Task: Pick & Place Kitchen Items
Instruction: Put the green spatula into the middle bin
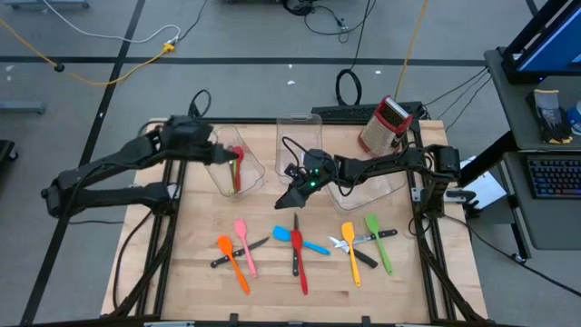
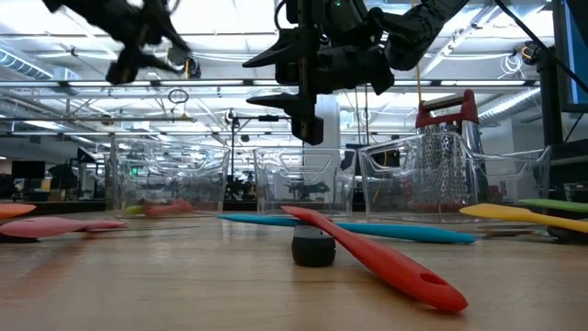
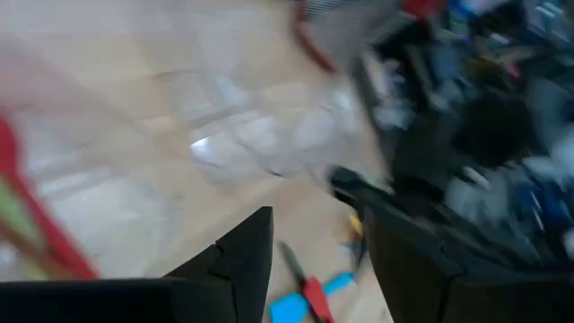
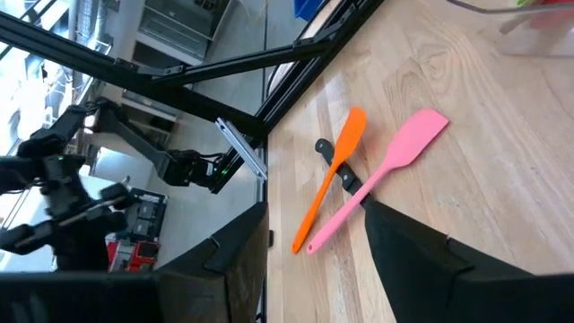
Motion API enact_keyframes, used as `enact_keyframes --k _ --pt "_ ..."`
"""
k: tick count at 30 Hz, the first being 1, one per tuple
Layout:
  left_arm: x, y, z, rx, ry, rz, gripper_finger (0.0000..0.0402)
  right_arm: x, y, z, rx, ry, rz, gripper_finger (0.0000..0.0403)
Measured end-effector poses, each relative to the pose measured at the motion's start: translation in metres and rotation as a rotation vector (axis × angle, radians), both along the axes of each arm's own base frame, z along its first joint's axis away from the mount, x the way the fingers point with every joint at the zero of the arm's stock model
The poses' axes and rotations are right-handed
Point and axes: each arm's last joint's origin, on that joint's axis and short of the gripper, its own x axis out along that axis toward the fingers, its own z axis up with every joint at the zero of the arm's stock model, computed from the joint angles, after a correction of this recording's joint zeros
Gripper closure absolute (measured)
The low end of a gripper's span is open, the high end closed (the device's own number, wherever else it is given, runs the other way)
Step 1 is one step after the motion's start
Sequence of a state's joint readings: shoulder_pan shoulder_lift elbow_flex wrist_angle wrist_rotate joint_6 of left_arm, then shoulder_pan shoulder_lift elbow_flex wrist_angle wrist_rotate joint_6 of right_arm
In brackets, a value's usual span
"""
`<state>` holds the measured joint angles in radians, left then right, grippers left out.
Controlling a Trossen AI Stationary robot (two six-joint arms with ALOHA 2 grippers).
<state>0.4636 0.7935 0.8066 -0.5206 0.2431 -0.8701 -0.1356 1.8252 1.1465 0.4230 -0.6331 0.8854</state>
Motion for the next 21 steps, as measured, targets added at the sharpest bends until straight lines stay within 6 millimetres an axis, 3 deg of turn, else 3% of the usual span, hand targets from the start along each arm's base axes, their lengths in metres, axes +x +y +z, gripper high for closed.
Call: enact_keyframes --k 8,21 --pt "-0.008 -0.040 0.013 0.132 -0.062 -0.108 0.0220 -0.001 0.000 -0.001 -0.005 0.013 0.003 0.0220" --pt "-0.001 -0.081 0.012 0.209 -0.061 -0.157 0.0220 -0.001 0.012 0.002 -0.123 -0.062 0.071 0.0220"
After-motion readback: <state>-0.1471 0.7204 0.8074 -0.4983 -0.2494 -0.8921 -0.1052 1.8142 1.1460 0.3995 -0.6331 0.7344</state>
